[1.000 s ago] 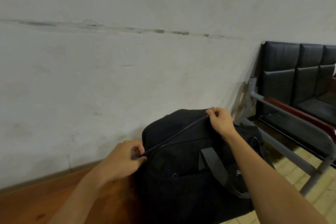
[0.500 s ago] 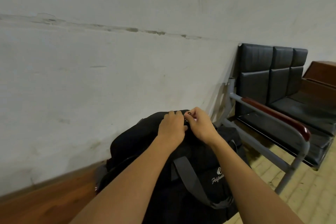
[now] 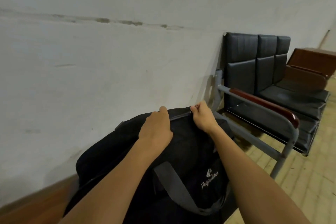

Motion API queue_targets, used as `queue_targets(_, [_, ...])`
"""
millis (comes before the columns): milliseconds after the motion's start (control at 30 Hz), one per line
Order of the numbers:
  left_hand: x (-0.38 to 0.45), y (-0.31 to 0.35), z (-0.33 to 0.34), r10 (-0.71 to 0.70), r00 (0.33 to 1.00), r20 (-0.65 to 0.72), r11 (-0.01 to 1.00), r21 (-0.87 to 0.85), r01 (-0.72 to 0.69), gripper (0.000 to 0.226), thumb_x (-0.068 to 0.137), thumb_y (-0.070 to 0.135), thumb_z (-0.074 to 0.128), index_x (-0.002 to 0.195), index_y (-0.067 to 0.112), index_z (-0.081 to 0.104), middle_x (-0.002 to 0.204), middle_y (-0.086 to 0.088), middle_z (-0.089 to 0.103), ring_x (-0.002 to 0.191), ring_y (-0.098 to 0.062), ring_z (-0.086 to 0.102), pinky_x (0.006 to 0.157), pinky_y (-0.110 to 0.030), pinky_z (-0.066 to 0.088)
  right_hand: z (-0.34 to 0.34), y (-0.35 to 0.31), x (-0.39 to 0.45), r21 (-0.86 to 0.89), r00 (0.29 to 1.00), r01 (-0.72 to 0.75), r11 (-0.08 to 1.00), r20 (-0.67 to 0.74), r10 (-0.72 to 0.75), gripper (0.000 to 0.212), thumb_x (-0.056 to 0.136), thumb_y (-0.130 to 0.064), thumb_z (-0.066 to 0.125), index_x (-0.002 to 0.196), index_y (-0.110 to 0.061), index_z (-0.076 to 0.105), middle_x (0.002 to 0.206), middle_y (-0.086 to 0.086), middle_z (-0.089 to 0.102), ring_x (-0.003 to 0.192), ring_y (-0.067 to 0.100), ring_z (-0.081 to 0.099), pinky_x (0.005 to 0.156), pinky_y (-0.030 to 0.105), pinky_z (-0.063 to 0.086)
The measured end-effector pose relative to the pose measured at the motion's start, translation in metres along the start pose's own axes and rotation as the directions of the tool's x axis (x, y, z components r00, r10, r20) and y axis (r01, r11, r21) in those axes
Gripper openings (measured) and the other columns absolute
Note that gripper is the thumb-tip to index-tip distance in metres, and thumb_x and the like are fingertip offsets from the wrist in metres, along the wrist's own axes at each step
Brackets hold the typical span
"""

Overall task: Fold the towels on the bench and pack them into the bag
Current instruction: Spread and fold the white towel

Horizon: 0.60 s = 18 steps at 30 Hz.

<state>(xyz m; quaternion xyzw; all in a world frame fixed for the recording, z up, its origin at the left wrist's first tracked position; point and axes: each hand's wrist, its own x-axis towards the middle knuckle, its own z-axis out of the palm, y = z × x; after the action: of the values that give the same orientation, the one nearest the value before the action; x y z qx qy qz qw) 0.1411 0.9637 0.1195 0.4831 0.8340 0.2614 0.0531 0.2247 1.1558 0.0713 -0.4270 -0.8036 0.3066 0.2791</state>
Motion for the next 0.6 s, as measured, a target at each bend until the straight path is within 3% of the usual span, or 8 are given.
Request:
queue_targets(167, [-0.009, -0.001, 0.000, 0.003, 0.999, -0.050, 1.000, -0.004, -0.003, 0.021, 0.092, 0.004, 0.054, 0.095, 0.015, 0.036, 0.086, -0.003, 0.049, 0.080, -0.017, 0.058, 0.067, -0.032, 0.053, -0.026, 0.035, 0.032, -0.166, 0.983, -0.180, 0.969, -0.062, 0.172, 0.018, 0.103, -0.029, 0.045, 0.106, -0.012, 0.045, 0.109, 0.012, 0.060, 0.102, 0.035, 0.057, 0.094, 0.051, 0.045])
queue_targets(233, [-0.011, -0.002, 0.002, 0.006, 0.998, -0.068, 1.000, -0.016, -0.007, 0.020, 0.093, 0.004, 0.052, 0.094, 0.015, 0.035, 0.086, -0.001, 0.050, 0.084, -0.015, 0.059, 0.064, -0.029, 0.051, -0.036, 0.049, 0.042, -0.312, 0.974, -0.212, 0.926, -0.147, 0.174, 0.019, 0.103, -0.030, 0.047, 0.108, -0.012, 0.050, 0.111, 0.013, 0.061, 0.105, 0.037, 0.058, 0.095, 0.049, 0.043])
queue_targets(333, [-0.012, -0.005, 0.006, -0.007, 0.996, -0.089, 1.000, -0.027, 0.005, 0.021, 0.095, 0.006, 0.051, 0.093, 0.017, 0.034, 0.084, 0.003, 0.047, 0.077, -0.009, 0.054, 0.053, -0.020, 0.036, -0.041, 0.065, 0.054, -0.444, 0.965, -0.235, 0.865, -0.214, 0.152, 0.014, 0.101, -0.024, 0.054, 0.106, -0.011, 0.057, 0.110, 0.013, 0.064, 0.103, 0.036, 0.060, 0.091, 0.046, 0.045])
queue_targets(467, [-0.013, -0.013, 0.012, -0.022, 0.994, -0.105, 1.000, 0.012, 0.023, 0.025, 0.097, 0.011, 0.052, 0.088, 0.022, 0.032, 0.082, 0.006, 0.046, 0.066, -0.007, 0.047, 0.049, -0.019, 0.030, -0.040, 0.081, 0.069, -0.524, 0.962, -0.270, 0.808, -0.190, 0.198, 0.014, 0.095, -0.016, 0.063, 0.107, -0.009, 0.062, 0.109, 0.013, 0.067, 0.100, 0.033, 0.063, 0.087, 0.043, 0.052])
queue_targets(600, [-0.012, -0.014, 0.021, -0.022, 0.992, -0.124, 0.998, 0.059, 0.029, 0.035, 0.098, 0.014, 0.051, 0.079, 0.027, 0.025, 0.081, 0.008, 0.045, 0.065, -0.005, 0.044, 0.049, -0.019, 0.029, -0.035, 0.098, 0.076, -0.541, 0.934, -0.358, 0.761, -0.207, 0.292, 0.025, 0.096, -0.014, 0.058, 0.120, -0.007, 0.055, 0.122, 0.014, 0.060, 0.114, 0.034, 0.058, 0.088, 0.042, 0.047])
